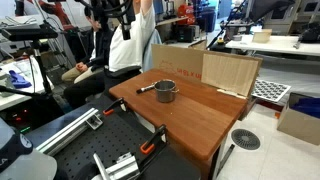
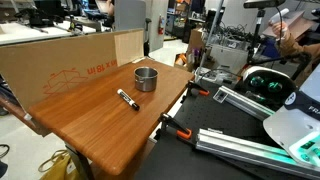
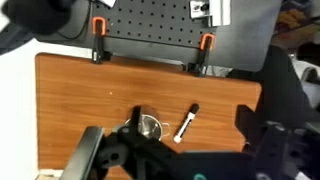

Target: Put the marker in the pot

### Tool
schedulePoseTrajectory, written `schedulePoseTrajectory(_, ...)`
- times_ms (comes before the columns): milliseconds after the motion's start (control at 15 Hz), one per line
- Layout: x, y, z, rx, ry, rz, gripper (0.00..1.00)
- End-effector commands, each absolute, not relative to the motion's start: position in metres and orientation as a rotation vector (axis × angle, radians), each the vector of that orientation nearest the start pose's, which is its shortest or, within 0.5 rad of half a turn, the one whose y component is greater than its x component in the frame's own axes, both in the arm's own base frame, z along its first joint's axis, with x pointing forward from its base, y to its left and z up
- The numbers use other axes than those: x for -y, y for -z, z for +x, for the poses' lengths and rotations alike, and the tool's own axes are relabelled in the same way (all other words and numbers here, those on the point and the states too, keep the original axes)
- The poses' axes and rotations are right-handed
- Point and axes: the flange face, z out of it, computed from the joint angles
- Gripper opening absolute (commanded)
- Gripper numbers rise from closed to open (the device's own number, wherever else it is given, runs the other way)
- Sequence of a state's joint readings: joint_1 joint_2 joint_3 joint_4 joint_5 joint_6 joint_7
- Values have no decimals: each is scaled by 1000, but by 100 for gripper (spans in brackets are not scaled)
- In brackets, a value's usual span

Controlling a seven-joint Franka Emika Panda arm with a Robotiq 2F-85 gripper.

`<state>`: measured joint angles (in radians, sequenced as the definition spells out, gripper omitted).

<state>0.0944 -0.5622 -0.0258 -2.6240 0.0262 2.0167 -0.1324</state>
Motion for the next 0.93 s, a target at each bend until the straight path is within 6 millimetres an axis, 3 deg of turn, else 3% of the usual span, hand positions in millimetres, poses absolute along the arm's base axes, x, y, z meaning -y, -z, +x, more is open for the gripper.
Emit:
schedulePoseTrajectory(0,-27,-426,361,299,-68,-3088,100)
schedulePoseTrajectory(333,-31,-419,363,287,-75,-3083,100)
schedulePoseTrajectory(600,-32,-408,370,174,18,-3065,100)
schedulePoseTrajectory(867,-47,-348,380,141,-96,-3083,100)
